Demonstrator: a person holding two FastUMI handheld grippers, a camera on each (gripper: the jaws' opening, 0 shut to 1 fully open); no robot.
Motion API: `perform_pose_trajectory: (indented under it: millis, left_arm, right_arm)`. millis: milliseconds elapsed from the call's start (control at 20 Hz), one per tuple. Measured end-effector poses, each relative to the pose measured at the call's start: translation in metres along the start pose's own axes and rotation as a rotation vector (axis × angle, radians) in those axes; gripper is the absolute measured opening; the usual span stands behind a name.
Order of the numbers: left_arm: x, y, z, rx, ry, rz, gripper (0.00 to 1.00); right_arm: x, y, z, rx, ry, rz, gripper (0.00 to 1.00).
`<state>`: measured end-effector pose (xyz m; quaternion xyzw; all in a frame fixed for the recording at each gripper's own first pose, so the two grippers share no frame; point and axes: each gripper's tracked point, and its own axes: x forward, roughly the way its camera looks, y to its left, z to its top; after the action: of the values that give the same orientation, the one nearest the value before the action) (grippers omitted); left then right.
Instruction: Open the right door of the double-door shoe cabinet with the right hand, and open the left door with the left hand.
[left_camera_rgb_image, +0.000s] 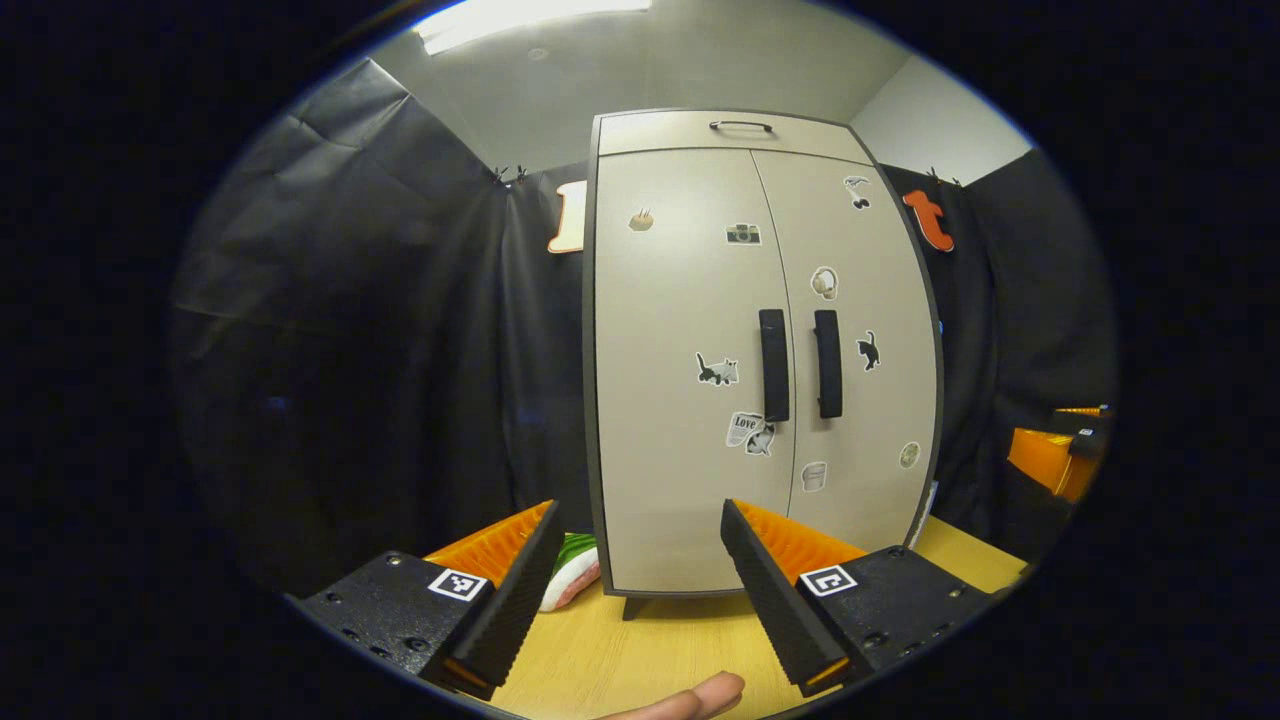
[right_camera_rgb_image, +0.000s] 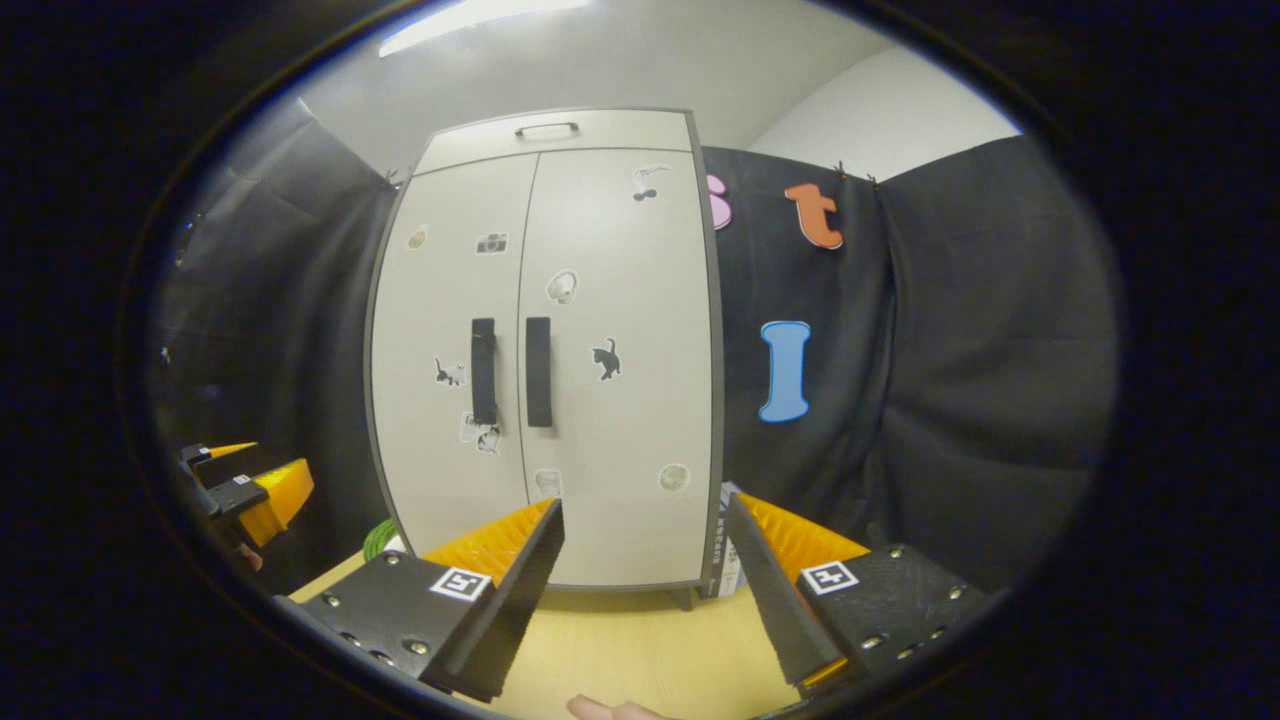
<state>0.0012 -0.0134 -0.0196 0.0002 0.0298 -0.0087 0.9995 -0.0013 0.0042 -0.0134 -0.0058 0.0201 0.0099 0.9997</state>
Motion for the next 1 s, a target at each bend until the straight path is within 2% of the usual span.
perform_pose_trajectory:
  millis: [100,550,750,800,900,1000]
  left_arm:
    - [-0.002,-0.003,-0.003,-0.017,0.007,-0.016,0.98]
    - [-0.006,-0.001,-0.008,-0.037,0.010,-0.037,0.98]
    - [-0.009,0.006,-0.010,-0.044,0.006,-0.038,0.98]
    - [-0.011,0.009,-0.011,-0.046,0.005,-0.040,0.98]
    - [-0.013,0.011,-0.014,-0.051,0.007,-0.046,0.98]
    - [-0.015,0.013,-0.018,-0.053,0.013,-0.048,0.98]
  right_arm:
    - [0.001,0.000,0.000,-0.004,-0.001,-0.004,0.97]
    - [0.013,0.005,-0.007,-0.006,0.018,0.009,0.97]
    - [0.039,0.018,0.007,-0.004,0.003,0.019,0.97]
    - [0.048,0.023,0.012,-0.004,0.000,0.025,0.94]
    - [0.066,0.033,0.021,-0.005,-0.002,0.034,0.94]
    - [0.086,0.045,0.037,-0.004,-0.022,0.061,0.97]
